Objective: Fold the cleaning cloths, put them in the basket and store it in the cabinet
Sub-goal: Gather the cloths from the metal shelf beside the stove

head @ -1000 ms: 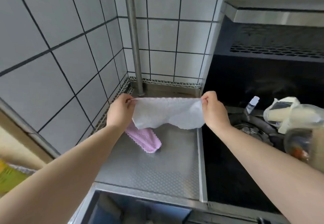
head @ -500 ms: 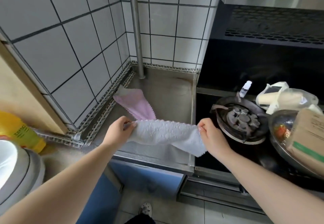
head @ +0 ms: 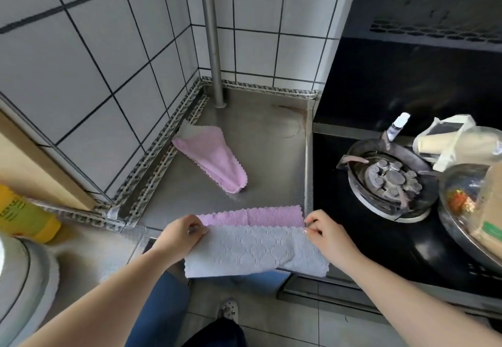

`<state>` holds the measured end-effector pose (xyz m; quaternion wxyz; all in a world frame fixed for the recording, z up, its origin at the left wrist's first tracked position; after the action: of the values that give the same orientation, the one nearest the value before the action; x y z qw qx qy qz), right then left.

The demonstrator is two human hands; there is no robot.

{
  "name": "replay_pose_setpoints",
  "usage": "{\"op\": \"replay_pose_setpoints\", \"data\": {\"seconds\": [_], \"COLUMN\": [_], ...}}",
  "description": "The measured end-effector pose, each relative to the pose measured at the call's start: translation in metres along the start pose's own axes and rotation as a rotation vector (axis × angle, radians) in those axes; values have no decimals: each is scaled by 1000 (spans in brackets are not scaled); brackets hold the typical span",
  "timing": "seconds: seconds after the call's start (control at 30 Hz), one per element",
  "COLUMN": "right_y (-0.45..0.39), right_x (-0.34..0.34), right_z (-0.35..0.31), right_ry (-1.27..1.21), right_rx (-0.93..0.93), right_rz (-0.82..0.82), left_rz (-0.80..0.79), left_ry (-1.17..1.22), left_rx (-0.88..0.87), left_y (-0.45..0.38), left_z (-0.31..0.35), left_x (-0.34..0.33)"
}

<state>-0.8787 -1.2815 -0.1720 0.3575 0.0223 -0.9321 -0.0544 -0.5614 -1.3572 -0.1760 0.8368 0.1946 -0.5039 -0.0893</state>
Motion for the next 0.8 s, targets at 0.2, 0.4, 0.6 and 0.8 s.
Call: {"op": "replay_pose_setpoints", "data": {"seconds": [0.2, 0.4, 0.6, 0.8], "right_y": [-51, -93, -108, -111], "right_x": [-3, -20, -31, -33], "right_z": [-4, -6, 5, 8], "right_ry": [8, 116, 263, 332], "right_rx": [2, 20, -17, 26], "right_rz": [32, 2, -69, -71], "left_rz": [43, 53, 39, 51], "left_ry": [2, 19, -11, -60], "left_rx": [76, 123, 107, 118], "left_y": [-25, -40, -54, -63], "left_z": [-14, -24, -23, -17], "left_x": [-7, -6, -5, -9]}}
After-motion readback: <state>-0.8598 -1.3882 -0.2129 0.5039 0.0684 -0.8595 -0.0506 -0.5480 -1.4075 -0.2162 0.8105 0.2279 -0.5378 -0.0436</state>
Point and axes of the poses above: each hand's wrist, its own y-axis away from the middle knuckle, its own x-axis out of the back of the hand, z = x × y, the point moved 3 cm from there along -y, towards the middle knuckle, and after that the axes turned 12 degrees about x, right-handed, at the moved point
